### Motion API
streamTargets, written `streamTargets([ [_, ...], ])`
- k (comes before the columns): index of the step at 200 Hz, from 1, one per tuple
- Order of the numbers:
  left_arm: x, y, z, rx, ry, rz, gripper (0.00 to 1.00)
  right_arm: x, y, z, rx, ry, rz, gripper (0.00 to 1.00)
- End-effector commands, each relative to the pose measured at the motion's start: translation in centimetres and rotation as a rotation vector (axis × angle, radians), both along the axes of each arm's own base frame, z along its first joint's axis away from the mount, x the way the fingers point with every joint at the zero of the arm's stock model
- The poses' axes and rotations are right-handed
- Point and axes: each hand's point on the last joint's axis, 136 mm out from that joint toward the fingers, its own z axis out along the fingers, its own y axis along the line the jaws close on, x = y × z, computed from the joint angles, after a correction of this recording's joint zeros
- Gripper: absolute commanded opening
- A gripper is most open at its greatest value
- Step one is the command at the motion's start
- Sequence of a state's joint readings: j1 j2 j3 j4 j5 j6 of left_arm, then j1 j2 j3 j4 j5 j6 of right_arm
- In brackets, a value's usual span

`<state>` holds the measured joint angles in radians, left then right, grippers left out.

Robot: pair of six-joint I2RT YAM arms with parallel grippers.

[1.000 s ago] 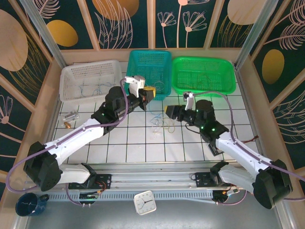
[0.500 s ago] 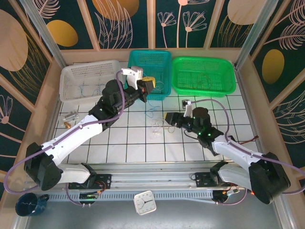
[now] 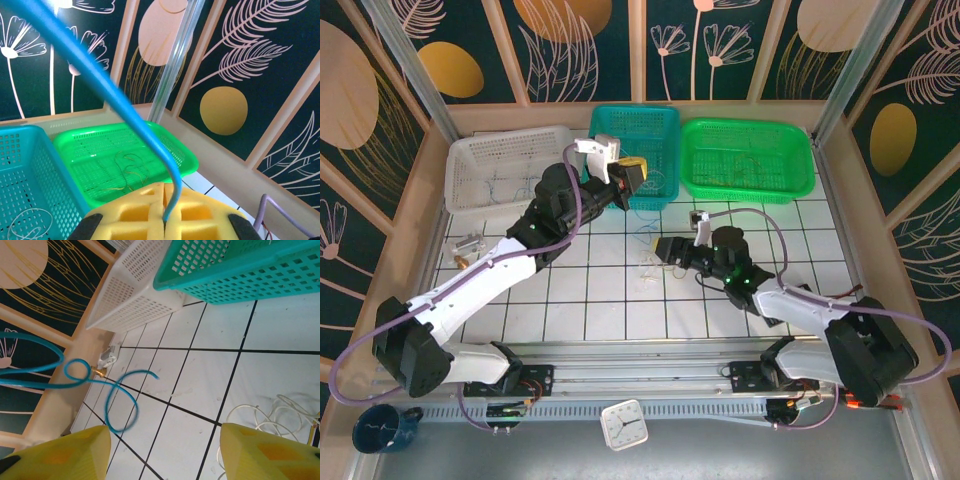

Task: Untangle the cables

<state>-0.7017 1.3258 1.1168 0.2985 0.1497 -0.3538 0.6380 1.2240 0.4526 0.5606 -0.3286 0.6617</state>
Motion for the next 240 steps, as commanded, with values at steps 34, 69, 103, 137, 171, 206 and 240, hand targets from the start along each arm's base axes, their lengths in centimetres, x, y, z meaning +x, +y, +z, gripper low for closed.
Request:
streamTargets([
  [34, -0.3, -0.3, 1.6, -0.040, -0.012, -0.023, 0.00, 1.5, 1.6, 3.3, 0.090, -0.072, -0.004, 0.59],
  [69, -0.4, -0.4, 1.7, -0.051, -0.011, -0.028, 0.00, 1.2, 1.8, 3.1, 0.095, -0.068, 0.003, 0.59],
  [103, -0.3, -0.5, 2.2, -0.072, -0.012, -0.029, 0.00, 1.6, 2.4, 2.6, 0.120, -0.052, 0.005, 0.58],
  [137, -0.2, -0.4, 2.1, -0.077, -0.006, -0.022, 0.00, 2.0, 3.6, 2.7, 0.161, -0.050, 0.025, 0.53],
  [171, -0.2, 0.1, 2.3, -0.080, -0.011, 0.000, 0.00, 2.2, 3.9, 2.3, 0.157, -0.042, 0.027, 0.10],
  [206, 0.9, 1.9, 3.8, -0.043, -0.048, 0.108, 0.00, 2.4, 2.4, -0.9, 0.084, 0.010, -0.040, 0.00],
  [240, 3.6, 6.1, 6.9, -0.026, -0.088, 0.249, 0.00, 2.1, 0.3, -3.9, 0.049, 0.063, -0.097, 0.00],
])
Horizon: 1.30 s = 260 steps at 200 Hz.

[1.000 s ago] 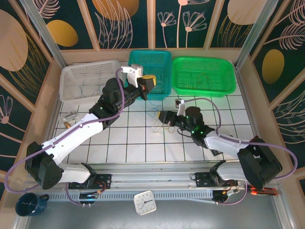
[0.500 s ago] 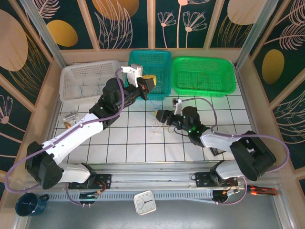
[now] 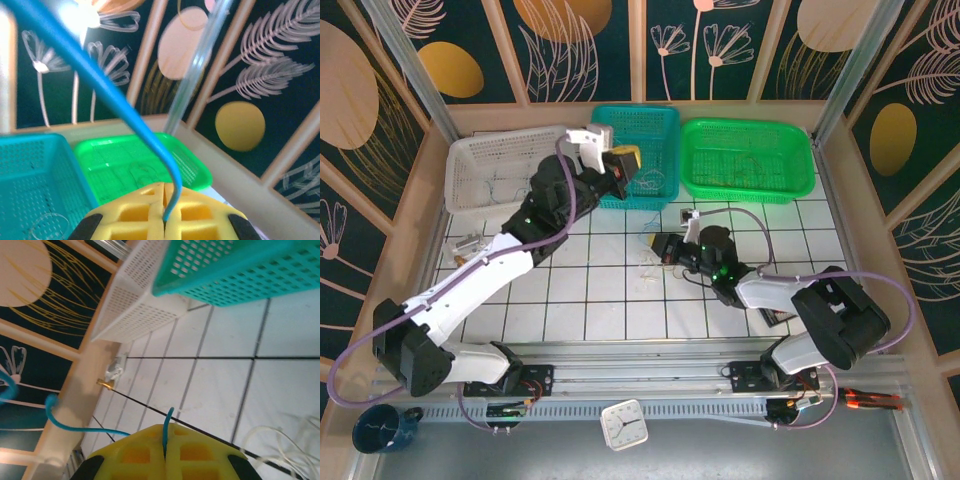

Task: Untangle the cables

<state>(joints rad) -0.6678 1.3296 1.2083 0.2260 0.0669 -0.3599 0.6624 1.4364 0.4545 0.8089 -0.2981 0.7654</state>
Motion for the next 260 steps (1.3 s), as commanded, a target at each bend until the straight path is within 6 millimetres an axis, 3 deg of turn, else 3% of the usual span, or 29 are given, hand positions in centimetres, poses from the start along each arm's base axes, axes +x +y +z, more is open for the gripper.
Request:
streamTargets([
  [1, 1.7, 4.0, 4.5, -0.007, -0.082, 0.138, 0.00, 0.3, -1.7, -1.9, -0.026, 0.020, -0.065, 0.00],
  [60, 5.9, 8.5, 8.8, 0.060, -0.137, 0.304, 0.00, 0.1, -3.4, -3.3, -0.064, 0.064, -0.126, 0.00],
  [93, 8.1, 10.5, 10.5, 0.074, -0.152, 0.364, 0.00, 0.1, -3.4, -2.1, -0.048, 0.056, -0.112, 0.00],
  [132, 9.8, 11.9, 12.6, 0.115, -0.196, 0.422, 0.00, 0.0, -2.1, 2.0, -0.013, 0.003, -0.041, 0.51],
  [150, 10.5, 12.7, 13.5, 0.147, -0.212, 0.465, 0.00, 0.0, -2.1, 4.0, -0.009, -0.030, -0.038, 0.60],
  [172, 11.3, 14.4, 14.4, 0.185, -0.229, 0.541, 0.00, 0.0, -2.6, 5.8, -0.013, -0.061, -0.050, 0.64],
  [216, 13.4, 18.3, 14.2, 0.234, -0.226, 0.656, 0.00, -0.2, -4.5, 7.9, 0.009, -0.076, -0.075, 0.67],
  [255, 15.8, 22.4, 12.1, 0.328, -0.185, 0.785, 0.00, -1.2, -5.3, 9.1, -0.009, -0.093, -0.069, 0.67],
  [260, 16.1, 23.0, 11.8, 0.336, -0.177, 0.798, 0.00, -0.6, -6.2, 9.2, -0.015, -0.095, -0.098, 0.67],
])
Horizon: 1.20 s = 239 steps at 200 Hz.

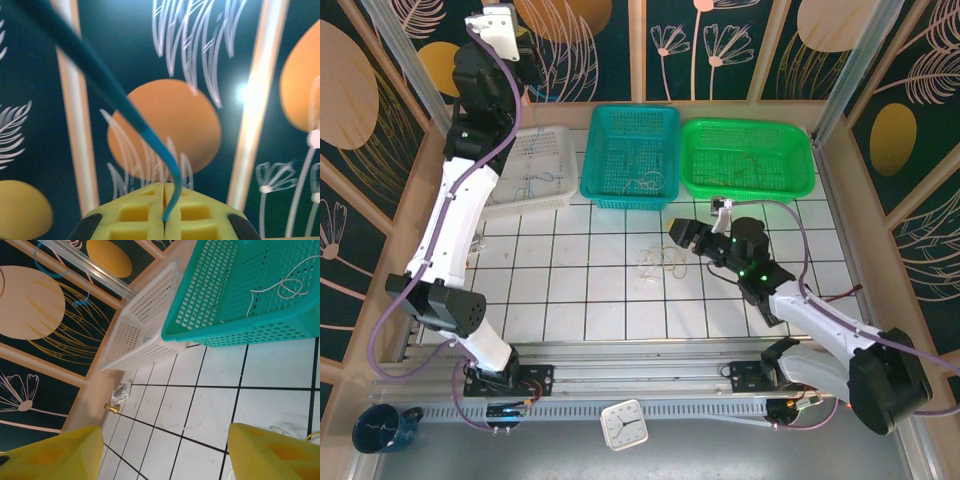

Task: Untangle the cables

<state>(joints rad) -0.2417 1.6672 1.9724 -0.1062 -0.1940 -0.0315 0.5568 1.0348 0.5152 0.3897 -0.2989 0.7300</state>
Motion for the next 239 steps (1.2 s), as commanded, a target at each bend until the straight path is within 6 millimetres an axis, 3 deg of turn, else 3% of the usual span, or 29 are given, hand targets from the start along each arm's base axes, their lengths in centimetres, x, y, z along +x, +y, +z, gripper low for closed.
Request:
streamTargets([
  [1, 1.4, 2.9, -1.3, 0.061, 0.039, 0.109, 0.00, 0.0, -1.0, 1.6, -0.021, -0.031, -0.003, 0.67],
  [26, 2.1, 5.5, -2.0, 0.057, 0.049, 0.168, 0.00, -0.3, -1.7, 1.6, -0.043, -0.034, -0.013, 0.67],
  [31, 3.3, 5.8, -3.6, 0.062, 0.076, 0.182, 0.00, -0.4, -1.8, 1.6, -0.048, -0.032, -0.015, 0.67],
  [45, 3.8, 6.9, -4.4, 0.066, 0.085, 0.214, 0.00, -0.6, -2.1, 1.3, -0.063, -0.027, -0.020, 0.67],
  [114, 6.1, 9.3, -8.6, 0.078, 0.150, 0.274, 0.00, -1.7, -3.9, 0.8, -0.107, -0.010, -0.054, 0.67],
  [132, 7.2, 10.7, -11.1, 0.054, 0.200, 0.282, 0.00, -1.9, -4.2, 1.0, -0.117, -0.011, -0.062, 0.67],
  [153, 8.0, 12.1, -15.4, 0.020, 0.278, 0.285, 0.00, -2.2, -4.6, 1.2, -0.121, -0.014, -0.072, 0.67],
  [187, 7.4, 13.6, -21.9, -0.041, 0.367, 0.285, 0.00, -2.4, -4.6, 1.1, -0.117, -0.008, -0.071, 0.67],
  [203, 6.9, 14.2, -23.5, -0.094, 0.385, 0.274, 0.17, -2.4, -4.6, 0.9, -0.120, -0.006, -0.069, 0.67],
  [221, 6.5, 14.3, -23.5, -0.128, 0.384, 0.257, 0.57, -2.3, -4.6, 0.7, -0.124, 0.000, -0.070, 0.67],
  [239, 6.3, 13.9, -22.7, -0.140, 0.377, 0.234, 0.82, -2.1, -4.6, 0.6, -0.129, -0.001, -0.074, 0.67],
])
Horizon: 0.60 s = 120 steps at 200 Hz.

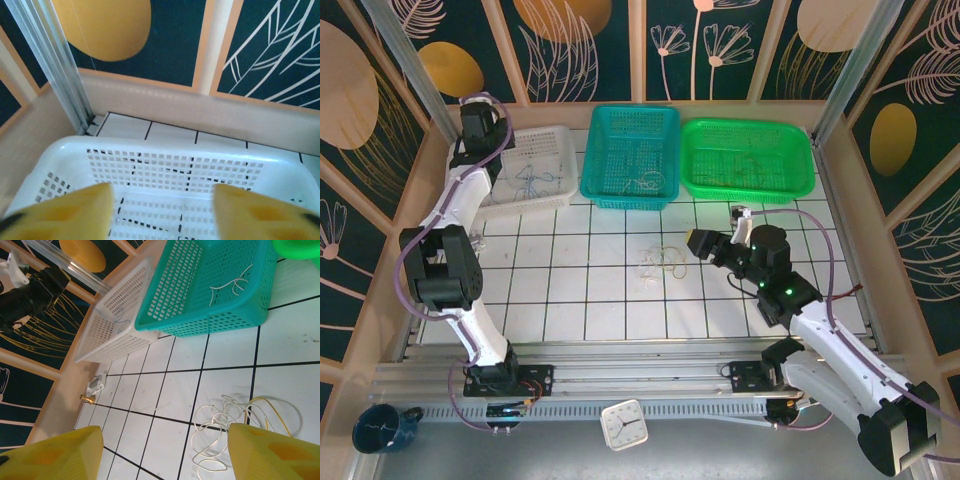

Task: Untangle the cables

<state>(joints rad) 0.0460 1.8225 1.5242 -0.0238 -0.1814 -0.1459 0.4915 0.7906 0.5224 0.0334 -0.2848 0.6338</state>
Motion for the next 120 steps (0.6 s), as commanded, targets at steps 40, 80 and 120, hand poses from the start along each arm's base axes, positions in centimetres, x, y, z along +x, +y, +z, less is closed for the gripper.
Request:
streamTargets([
  [40, -0.6, -1.6, 6.8, -0.096, -0.151, -0.077, 0.99, 1.0, -0.4, 0.2, -0.028, -0.015, -0.035, 0.67],
  [80, -2.1, -3.7, 7.9, -0.178, -0.149, -0.172, 0.99, 1.6, -1.0, -1.1, -0.078, 0.011, -0.073, 0.67],
  [120, -4.4, -6.8, 6.9, -0.350, -0.140, -0.290, 0.99, 2.1, -1.6, -3.0, -0.150, 0.040, -0.103, 0.67],
])
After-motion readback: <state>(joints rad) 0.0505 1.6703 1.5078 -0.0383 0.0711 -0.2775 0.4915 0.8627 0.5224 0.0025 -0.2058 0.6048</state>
